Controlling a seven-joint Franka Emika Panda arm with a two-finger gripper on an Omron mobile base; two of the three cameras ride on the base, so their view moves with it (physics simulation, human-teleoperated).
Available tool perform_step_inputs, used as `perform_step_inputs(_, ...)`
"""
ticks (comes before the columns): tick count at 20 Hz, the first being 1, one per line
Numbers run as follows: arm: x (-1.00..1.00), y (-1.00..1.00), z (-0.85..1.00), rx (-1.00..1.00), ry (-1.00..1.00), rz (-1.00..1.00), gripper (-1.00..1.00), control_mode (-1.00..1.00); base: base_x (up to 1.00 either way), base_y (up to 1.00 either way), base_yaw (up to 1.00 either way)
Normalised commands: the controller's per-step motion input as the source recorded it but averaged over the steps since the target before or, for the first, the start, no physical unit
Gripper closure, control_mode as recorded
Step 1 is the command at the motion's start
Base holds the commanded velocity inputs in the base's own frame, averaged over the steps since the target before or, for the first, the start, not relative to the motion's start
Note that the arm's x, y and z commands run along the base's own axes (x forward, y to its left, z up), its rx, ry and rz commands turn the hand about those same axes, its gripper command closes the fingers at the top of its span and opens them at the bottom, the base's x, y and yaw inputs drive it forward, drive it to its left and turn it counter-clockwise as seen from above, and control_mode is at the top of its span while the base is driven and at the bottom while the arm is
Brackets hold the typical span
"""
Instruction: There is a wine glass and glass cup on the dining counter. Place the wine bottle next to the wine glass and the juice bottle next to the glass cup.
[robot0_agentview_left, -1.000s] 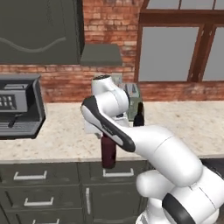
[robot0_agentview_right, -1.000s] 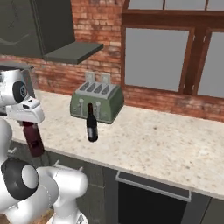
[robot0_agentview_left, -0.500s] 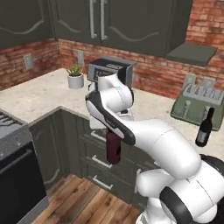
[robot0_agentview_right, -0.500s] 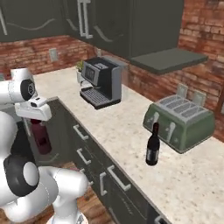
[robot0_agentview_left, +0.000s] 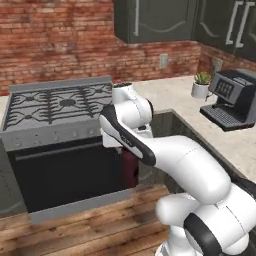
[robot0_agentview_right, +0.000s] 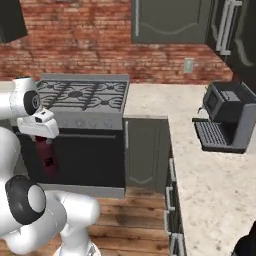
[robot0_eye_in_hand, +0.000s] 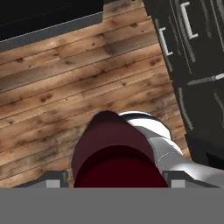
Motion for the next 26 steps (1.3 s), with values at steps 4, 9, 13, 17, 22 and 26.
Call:
perform_step_inputs(4,0.00,0.00,0.00,0.00,0.00,0.00,1.00,1.00,0.00,0.00,1.00)
perform_step_inputs(9,0.00,0.00,0.00,0.00,0.00,0.00,1.00,1.00,0.00,0.00,1.00)
perform_step_inputs(13,0.00,0.00,0.00,0.00,0.00,0.00,1.00,1.00,0.02,0.00,1.00)
perform_step_inputs(17,0.00,0.00,0.00,0.00,0.00,0.00,1.00,1.00,0.06,0.00,1.00)
perform_step_inputs(22,0.00,0.00,0.00,0.00,0.00,0.00,1.00,1.00,0.14,0.00,0.97)
perform_step_inputs(26,0.00,0.00,0.00,0.00,0.00,0.00,1.00,1.00,0.24,0.07,0.71)
